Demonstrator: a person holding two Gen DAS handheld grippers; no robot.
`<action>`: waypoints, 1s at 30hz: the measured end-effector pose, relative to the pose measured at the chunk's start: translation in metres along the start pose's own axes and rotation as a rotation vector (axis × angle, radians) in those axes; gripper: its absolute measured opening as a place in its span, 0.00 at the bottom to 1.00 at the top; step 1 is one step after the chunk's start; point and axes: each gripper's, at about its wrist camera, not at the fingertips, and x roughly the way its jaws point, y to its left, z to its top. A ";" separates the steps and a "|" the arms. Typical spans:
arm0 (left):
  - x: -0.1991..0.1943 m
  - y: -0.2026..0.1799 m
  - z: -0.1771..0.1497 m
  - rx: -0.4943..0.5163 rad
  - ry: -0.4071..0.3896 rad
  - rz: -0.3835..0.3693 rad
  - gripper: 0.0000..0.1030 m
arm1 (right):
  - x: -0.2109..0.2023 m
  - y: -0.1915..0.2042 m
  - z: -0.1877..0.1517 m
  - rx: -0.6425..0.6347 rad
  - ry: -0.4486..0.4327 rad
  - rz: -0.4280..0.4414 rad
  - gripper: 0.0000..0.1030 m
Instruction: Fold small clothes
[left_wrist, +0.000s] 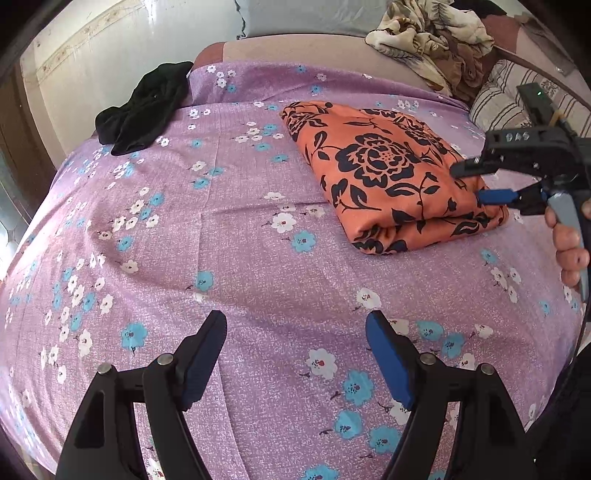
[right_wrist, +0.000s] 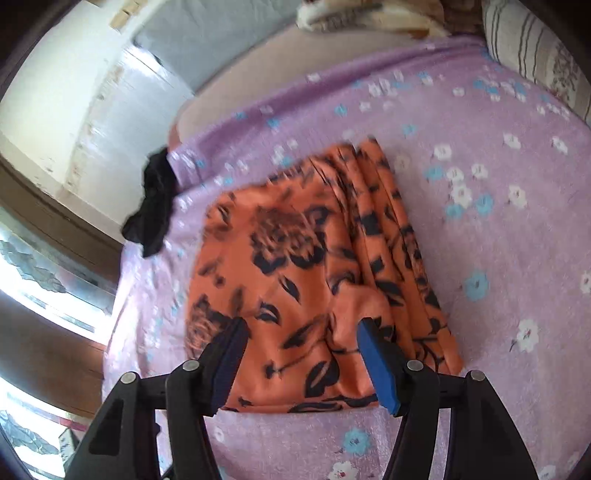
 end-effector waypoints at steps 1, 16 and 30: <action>-0.001 0.001 -0.001 0.003 -0.004 0.005 0.76 | 0.013 -0.003 -0.004 0.007 0.048 -0.033 0.63; -0.021 0.031 -0.006 -0.080 -0.054 -0.009 0.76 | -0.058 -0.045 0.000 0.139 -0.224 -0.074 0.63; -0.011 0.017 0.028 -0.046 -0.016 -0.103 0.77 | -0.059 -0.076 0.017 0.247 -0.212 0.018 0.63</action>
